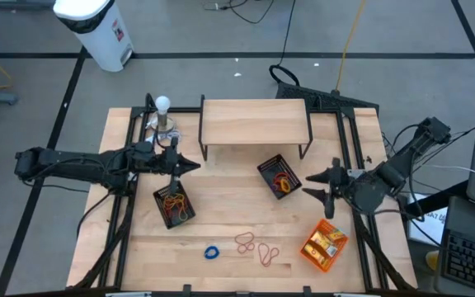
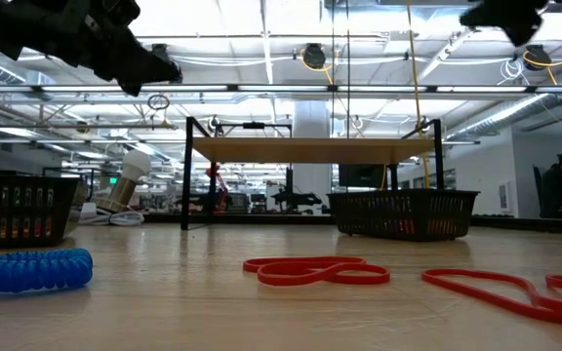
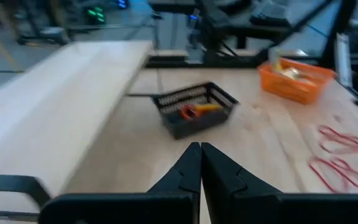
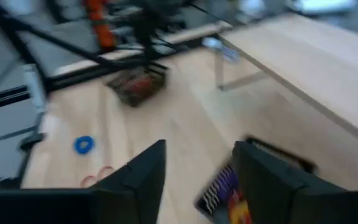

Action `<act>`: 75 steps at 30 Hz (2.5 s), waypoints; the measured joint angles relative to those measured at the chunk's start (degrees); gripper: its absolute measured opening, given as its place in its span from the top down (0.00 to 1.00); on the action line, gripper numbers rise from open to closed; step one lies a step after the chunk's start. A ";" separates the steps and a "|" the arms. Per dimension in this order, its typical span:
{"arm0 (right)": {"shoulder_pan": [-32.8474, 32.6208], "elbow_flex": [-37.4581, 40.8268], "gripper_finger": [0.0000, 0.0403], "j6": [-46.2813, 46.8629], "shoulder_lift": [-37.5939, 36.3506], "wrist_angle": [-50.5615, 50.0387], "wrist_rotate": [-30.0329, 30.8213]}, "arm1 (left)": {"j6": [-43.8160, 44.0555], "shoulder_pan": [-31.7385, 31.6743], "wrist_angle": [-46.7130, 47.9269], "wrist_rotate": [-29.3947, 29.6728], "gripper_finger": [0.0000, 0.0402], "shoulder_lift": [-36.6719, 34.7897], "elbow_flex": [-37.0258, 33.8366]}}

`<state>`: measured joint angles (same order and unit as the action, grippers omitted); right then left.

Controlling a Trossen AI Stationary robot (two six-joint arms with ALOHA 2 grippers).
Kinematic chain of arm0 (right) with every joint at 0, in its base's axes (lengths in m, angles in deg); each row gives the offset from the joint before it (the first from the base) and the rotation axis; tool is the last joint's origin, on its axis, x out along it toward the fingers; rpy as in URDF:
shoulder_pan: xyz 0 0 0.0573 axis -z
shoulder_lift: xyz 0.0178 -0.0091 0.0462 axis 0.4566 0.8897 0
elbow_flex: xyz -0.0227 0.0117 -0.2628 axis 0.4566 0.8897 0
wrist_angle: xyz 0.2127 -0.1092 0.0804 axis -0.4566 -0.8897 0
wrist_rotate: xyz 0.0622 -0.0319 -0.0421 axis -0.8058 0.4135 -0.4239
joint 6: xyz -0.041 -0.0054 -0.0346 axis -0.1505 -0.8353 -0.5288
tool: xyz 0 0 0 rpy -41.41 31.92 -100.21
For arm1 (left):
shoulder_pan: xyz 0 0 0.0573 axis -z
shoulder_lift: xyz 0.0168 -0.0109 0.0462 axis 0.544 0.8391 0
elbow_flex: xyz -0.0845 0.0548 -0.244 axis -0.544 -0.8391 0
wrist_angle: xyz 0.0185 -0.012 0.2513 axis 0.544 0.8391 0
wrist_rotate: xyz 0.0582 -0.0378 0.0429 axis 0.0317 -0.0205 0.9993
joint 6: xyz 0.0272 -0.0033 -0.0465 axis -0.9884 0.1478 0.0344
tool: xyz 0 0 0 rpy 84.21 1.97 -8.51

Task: Pick & Place Office Desk Supplies
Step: Put the red rubber band into the left black bin

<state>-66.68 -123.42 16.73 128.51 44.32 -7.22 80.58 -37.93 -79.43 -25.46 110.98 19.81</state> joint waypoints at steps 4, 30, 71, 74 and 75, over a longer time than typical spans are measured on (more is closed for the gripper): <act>3.73 4.66 0.80 -15.31 -4.45 13.80 -6.50 | -0.54 0.09 0.06 1.51 0.98 -2.00 0.04; 16.95 42.74 1.00 -36.35 -19.39 69.71 -21.43 | 6.83 -7.91 -0.97 -5.04 0.98 -14.85 -6.90; 33.04 43.00 0.99 -27.92 -6.65 67.82 -24.54 | 12.97 3.49 -2.10 -7.71 0.98 2.93 -2.94; 33.04 43.00 0.99 -27.97 -5.48 68.27 -24.56 | 14.14 5.62 -1.48 -4.95 0.98 3.76 -1.36; 33.04 43.00 0.99 -27.91 -5.15 68.51 -24.60 | 14.55 6.16 -1.13 -4.07 0.98 3.99 -0.99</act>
<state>-33.65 -80.42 -11.18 123.36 112.83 -31.82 95.13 -31.76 -80.56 -29.53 114.97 18.82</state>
